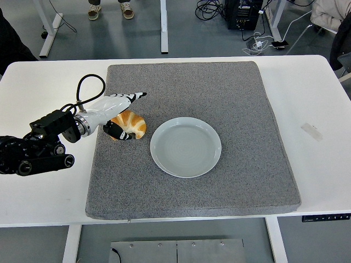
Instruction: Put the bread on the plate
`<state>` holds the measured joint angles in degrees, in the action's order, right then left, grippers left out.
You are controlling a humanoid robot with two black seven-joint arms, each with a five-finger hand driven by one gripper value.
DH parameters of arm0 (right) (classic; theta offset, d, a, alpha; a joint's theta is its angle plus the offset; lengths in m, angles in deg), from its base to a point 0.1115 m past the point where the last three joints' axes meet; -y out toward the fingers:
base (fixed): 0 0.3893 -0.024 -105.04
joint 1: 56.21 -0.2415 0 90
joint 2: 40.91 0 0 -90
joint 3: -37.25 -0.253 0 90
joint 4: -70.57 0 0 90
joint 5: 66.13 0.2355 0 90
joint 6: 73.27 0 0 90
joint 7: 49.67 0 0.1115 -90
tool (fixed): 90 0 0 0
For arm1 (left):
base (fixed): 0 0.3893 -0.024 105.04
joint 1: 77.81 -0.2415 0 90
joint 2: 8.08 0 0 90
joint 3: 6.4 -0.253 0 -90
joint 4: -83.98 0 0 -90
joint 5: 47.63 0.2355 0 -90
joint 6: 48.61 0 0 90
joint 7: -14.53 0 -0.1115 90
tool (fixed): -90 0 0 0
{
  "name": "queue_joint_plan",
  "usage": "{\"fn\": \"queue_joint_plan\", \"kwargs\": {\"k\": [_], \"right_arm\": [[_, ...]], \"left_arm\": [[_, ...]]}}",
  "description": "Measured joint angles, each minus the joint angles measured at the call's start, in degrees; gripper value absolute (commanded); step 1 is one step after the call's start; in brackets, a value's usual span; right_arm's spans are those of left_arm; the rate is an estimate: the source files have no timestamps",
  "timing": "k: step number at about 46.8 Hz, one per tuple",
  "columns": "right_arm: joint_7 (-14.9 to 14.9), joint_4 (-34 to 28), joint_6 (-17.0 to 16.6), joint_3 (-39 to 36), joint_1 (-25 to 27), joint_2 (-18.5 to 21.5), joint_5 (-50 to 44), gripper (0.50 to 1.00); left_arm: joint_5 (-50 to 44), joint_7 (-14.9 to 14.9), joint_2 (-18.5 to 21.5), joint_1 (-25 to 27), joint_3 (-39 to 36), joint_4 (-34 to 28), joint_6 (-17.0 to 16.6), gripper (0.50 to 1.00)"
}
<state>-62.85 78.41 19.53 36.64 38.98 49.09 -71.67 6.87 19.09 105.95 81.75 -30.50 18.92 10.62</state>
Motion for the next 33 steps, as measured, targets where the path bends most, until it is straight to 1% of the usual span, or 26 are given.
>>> {"fn": "queue_joint_plan", "kwargs": {"k": [4, 8, 14, 19, 22, 27, 31, 33], "right_arm": [[0.0, 0.0, 0.0, 0.0, -0.01, 0.0, 0.0, 1.0], [0.0, -0.01, 0.0, 0.0, 0.0, 0.0, 0.0, 1.0], [0.0, -0.01, 0.01, 0.0, 0.03, 0.0, 0.0, 1.0], [0.0, -0.01, 0.03, 0.0, 0.01, 0.0, 0.0, 1.0], [-0.01, -0.02, 0.03, 0.0, -0.01, 0.0, 0.0, 1.0], [0.0, -0.02, 0.03, 0.0, -0.01, 0.0, 0.0, 1.0], [0.0, -0.02, 0.03, 0.0, -0.01, 0.0, 0.0, 1.0], [0.0, -0.02, 0.03, 0.0, 0.03, 0.0, 0.0, 1.0]], "left_arm": [[0.0, 0.01, -0.56, -0.21, 0.0, 1.07, -0.39, 0.954], [0.06, 0.09, -0.89, -0.77, -0.02, 1.43, -1.17, 0.922], [2.05, 0.12, -1.37, -1.36, -0.82, 2.49, -2.22, 0.806], [3.43, 0.13, -2.17, -2.14, -1.28, 3.47, -2.48, 0.731], [3.51, 0.23, -2.29, -2.3, -1.51, 3.63, -2.47, 0.698], [3.52, 0.42, -2.37, -2.33, -1.7, 3.89, -2.41, 0.677], [3.59, 0.43, -2.72, -2.33, -1.89, 3.93, -2.41, 0.607], [3.6, 0.46, -2.8, -2.33, -1.99, 3.93, -2.41, 0.556]]}}
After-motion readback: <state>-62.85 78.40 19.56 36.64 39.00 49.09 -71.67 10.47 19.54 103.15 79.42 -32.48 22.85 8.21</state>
